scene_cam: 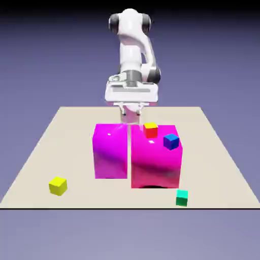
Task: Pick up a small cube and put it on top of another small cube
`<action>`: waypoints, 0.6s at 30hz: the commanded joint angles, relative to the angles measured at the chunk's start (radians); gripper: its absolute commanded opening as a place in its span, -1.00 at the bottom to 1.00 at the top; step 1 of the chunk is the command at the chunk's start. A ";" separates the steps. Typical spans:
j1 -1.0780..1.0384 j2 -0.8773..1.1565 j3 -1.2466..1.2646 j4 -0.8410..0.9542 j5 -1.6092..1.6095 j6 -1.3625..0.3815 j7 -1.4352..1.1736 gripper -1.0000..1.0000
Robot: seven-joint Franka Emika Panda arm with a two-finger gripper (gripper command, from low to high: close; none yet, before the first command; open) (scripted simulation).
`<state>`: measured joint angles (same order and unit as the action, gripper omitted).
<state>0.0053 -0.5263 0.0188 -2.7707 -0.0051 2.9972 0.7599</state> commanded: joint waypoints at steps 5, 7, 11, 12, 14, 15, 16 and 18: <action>-0.028 0.181 0.078 0.163 -0.021 -0.165 0.078 0.00; -0.039 0.254 0.109 0.228 -0.030 -0.231 0.109 0.00; -0.061 0.399 0.171 0.358 -0.046 -0.363 0.172 0.00; -0.066 0.435 0.187 0.391 -0.051 -0.396 0.187 0.00; -0.077 0.507 0.218 0.456 -0.059 -0.462 0.219 0.00; -0.083 0.544 0.233 0.489 -0.063 -0.495 0.234 0.00; -0.088 0.580 0.249 0.521 -0.068 -0.528 0.250 0.00; -0.100 0.652 0.280 0.586 -0.076 -0.594 0.281 0.00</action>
<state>-0.0934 0.1260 0.2987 -2.1845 -0.0811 2.4032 1.0410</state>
